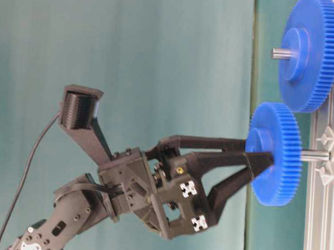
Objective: Find the location of the shaft and insert the small gear.
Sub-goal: 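Lower the gear onto the shaft, meshing it with the large gear, then open the left gripper and pull it back from the gear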
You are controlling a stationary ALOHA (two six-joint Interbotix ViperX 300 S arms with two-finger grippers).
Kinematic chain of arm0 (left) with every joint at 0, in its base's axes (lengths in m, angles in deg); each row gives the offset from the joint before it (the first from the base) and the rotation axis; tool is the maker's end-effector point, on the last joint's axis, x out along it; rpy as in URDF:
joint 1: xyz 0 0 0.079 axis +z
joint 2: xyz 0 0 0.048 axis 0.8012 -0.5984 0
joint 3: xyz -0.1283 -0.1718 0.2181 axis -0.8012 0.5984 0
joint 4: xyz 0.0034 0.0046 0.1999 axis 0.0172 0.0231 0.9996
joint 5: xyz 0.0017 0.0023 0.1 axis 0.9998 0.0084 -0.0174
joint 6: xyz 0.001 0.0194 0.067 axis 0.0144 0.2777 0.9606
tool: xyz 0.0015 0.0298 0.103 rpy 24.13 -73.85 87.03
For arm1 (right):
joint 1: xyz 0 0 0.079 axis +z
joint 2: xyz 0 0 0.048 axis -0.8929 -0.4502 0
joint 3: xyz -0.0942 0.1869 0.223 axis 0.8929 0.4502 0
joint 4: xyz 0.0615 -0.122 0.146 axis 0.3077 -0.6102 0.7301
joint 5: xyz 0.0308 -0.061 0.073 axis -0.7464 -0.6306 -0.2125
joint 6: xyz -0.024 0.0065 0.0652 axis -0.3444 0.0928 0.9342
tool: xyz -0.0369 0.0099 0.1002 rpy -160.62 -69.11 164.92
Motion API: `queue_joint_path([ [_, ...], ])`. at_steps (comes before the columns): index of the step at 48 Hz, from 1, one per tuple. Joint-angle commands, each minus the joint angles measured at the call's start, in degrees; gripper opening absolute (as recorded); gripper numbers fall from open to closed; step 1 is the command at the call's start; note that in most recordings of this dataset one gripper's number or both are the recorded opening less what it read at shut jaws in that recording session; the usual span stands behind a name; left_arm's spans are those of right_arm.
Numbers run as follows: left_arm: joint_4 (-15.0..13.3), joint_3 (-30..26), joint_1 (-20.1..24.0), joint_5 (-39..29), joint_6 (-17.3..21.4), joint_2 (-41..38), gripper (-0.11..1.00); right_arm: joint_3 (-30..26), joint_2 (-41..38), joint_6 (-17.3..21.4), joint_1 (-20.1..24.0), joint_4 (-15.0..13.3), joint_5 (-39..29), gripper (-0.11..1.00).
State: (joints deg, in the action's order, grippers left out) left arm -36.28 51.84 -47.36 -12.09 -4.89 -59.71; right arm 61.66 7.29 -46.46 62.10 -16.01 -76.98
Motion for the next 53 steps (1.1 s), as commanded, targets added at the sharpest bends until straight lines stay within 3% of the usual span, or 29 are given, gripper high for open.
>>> queue_joint_path([
  [1, 0.2, -2.4, -0.2, 0.2, -0.1, 1.2, 0.78, -0.6, -0.4, 0.6, -0.1, 0.1, 0.9, 0.08],
  [14, 0.2, -5.0, 0.0, 0.3, 0.1, 1.5, 0.78, -0.4, -0.4, 0.6, -0.1, 0.1, 1.1, 0.08],
  [36, 0.2, -2.9, -1.4, -1.9, -0.4, 6.6, 0.72, -0.2, 0.0, 0.7, -0.1, 0.1, 1.1, 0.08],
  [53, 0.2, 2.8, -4.0, -1.8, -7.7, 13.8, 0.71, -0.2, 1.4, 0.7, -0.1, -0.3, 0.9, 0.08],
])
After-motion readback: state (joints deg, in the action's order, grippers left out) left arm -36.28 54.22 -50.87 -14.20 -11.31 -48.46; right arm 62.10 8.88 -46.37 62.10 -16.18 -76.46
